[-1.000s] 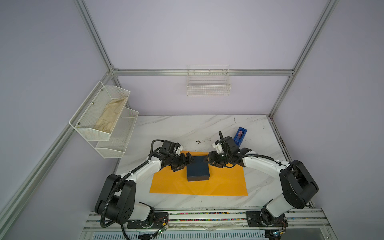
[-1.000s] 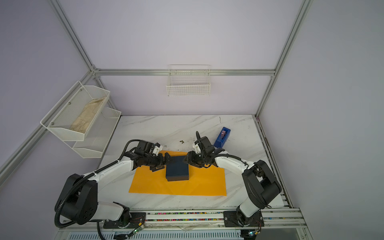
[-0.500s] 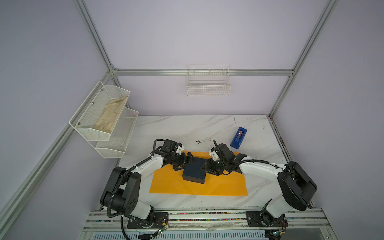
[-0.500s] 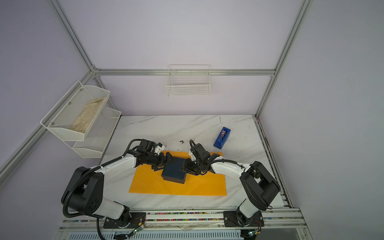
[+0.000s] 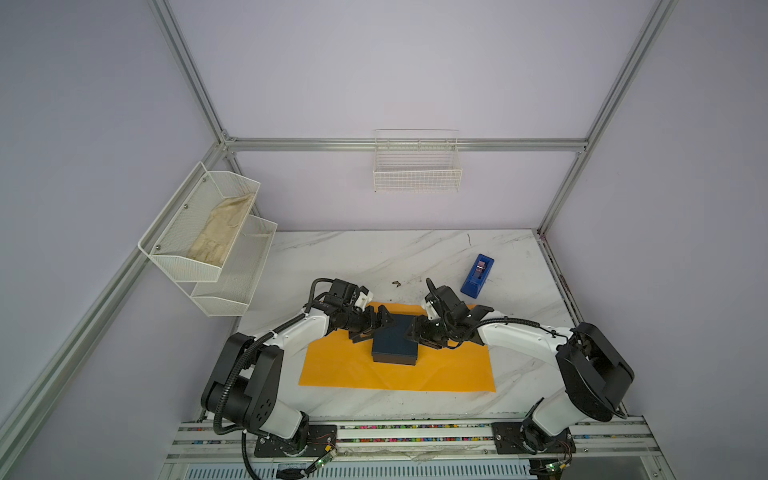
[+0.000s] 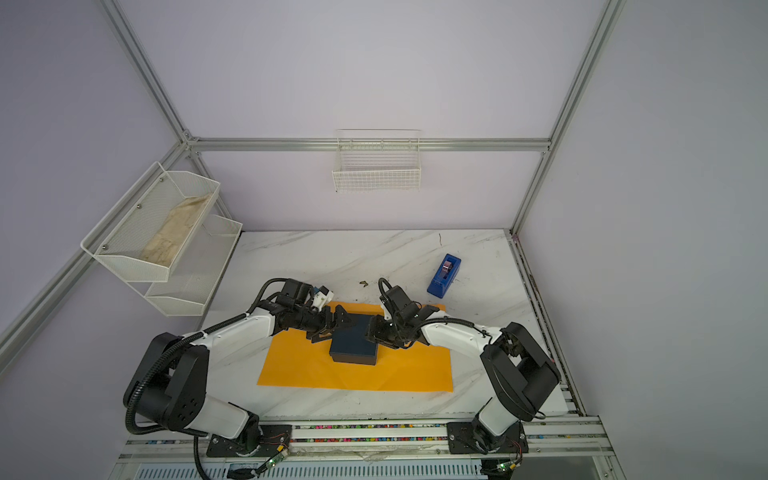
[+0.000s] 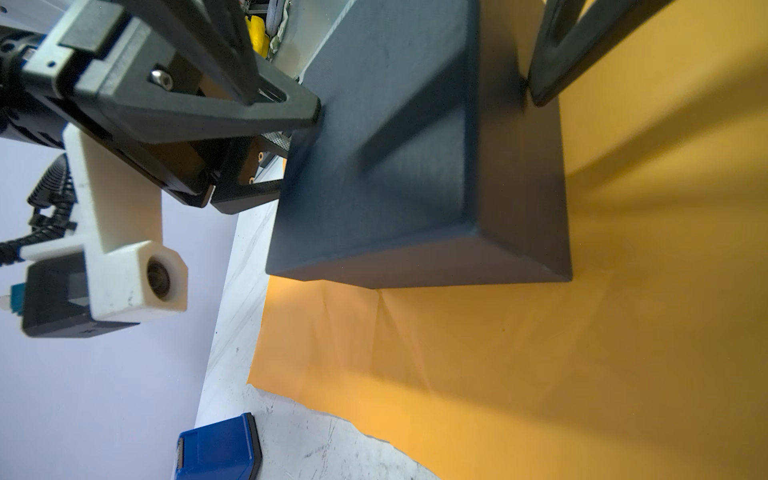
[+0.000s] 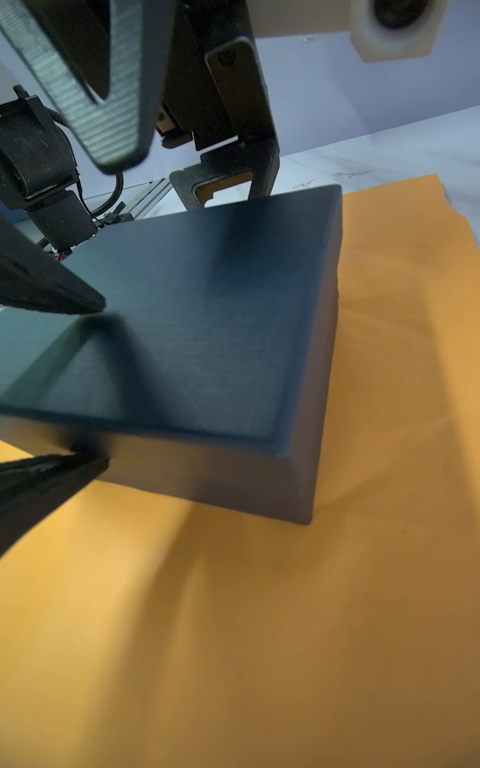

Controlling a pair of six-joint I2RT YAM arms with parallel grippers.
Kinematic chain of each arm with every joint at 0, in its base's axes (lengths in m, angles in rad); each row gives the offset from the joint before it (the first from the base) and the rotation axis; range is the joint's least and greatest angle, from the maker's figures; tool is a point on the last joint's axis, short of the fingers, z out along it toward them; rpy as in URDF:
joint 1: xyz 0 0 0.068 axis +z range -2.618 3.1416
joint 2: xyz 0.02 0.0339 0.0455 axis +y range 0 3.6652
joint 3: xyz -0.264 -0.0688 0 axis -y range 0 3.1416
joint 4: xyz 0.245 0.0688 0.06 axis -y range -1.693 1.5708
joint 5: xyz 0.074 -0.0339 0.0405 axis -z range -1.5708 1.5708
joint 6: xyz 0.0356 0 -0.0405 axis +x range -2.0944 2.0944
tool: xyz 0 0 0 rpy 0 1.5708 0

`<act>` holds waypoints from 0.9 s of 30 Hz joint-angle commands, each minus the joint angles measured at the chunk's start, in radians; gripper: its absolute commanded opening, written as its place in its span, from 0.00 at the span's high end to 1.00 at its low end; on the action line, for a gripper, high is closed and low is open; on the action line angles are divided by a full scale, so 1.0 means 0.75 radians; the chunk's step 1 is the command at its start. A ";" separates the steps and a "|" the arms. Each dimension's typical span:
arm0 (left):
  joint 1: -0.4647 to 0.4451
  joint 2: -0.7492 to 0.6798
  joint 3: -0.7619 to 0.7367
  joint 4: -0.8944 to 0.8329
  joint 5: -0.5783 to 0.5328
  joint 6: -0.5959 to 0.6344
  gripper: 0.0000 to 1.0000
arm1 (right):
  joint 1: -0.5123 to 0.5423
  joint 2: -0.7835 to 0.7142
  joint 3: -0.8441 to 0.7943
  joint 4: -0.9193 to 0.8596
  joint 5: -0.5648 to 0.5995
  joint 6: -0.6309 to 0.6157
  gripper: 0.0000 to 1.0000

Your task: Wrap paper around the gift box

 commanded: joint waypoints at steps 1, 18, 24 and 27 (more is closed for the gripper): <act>-0.013 -0.059 0.038 0.041 0.012 -0.033 0.01 | 0.012 -0.007 0.035 -0.015 0.014 -0.009 0.44; -0.022 -0.155 -0.046 0.040 0.072 -0.065 0.02 | 0.011 -0.015 0.041 -0.056 -0.004 -0.039 0.43; -0.033 -0.151 -0.076 0.031 0.091 -0.069 0.02 | 0.011 -0.015 0.033 -0.074 0.000 -0.049 0.44; -0.038 -0.151 -0.089 0.019 0.082 -0.067 0.02 | 0.011 -0.017 0.028 -0.079 0.012 -0.050 0.44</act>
